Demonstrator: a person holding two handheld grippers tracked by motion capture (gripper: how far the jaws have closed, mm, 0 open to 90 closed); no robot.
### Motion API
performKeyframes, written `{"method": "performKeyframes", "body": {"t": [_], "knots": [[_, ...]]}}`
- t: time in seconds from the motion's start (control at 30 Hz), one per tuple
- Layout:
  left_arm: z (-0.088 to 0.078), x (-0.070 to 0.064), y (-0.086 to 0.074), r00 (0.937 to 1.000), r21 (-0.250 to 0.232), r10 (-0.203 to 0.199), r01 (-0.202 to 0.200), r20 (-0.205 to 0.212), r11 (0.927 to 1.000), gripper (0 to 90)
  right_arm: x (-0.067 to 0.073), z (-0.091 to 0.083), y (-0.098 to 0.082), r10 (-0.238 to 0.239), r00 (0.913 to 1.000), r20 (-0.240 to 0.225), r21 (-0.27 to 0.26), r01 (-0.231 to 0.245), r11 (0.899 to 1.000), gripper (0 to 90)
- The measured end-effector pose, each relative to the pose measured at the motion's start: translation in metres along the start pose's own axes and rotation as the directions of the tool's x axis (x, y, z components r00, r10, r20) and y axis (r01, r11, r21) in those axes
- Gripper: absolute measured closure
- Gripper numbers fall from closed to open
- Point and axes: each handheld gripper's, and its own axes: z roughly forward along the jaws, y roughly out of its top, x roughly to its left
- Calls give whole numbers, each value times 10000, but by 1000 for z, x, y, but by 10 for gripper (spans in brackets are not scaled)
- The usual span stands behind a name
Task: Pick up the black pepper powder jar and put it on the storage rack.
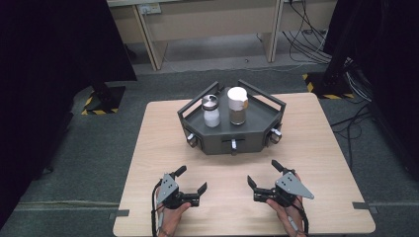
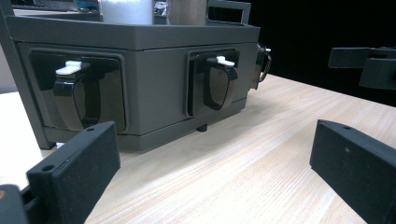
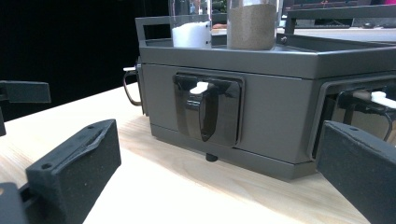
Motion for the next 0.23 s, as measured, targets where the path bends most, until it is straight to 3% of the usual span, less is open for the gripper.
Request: {"method": "performKeyframes", "body": {"t": [0.23], "knots": [[0,1,0,10000,-17,-17,17,-23,10000,9,-1,0,0,10,10000,10,-25,-10,10000,3]]}}
